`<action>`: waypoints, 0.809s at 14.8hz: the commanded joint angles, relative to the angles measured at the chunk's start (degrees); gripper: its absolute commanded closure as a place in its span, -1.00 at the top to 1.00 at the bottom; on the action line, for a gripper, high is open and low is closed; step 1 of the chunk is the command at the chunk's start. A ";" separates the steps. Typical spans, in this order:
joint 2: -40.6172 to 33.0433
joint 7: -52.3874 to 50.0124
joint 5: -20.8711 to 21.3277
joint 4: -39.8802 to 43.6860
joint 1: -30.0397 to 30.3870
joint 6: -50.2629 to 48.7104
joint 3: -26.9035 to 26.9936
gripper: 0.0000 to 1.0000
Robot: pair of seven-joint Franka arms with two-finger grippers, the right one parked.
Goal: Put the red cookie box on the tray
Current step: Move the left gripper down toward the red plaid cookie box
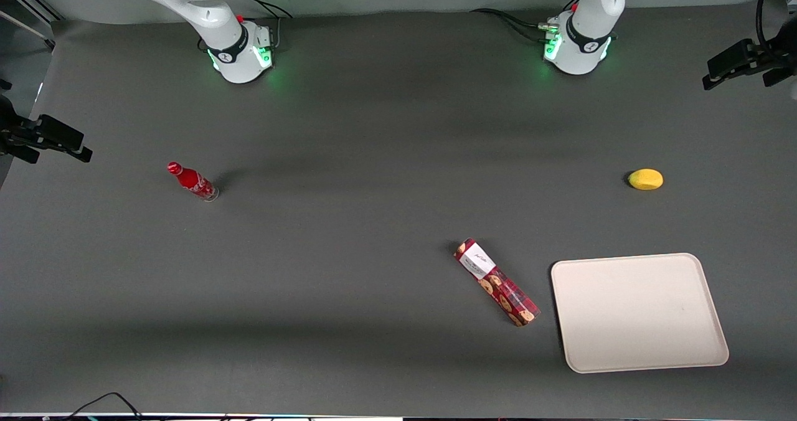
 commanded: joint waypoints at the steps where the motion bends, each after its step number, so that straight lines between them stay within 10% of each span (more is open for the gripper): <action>1: 0.97 1.27 1.61 1.27 -0.56 -1.23 -0.76 1.00; 7: 2.55 -0.48 0.92 1.62 -0.65 0.07 -0.94 1.00; 12: 15.78 -21.61 0.39 14.25 -0.74 1.39 -7.95 1.00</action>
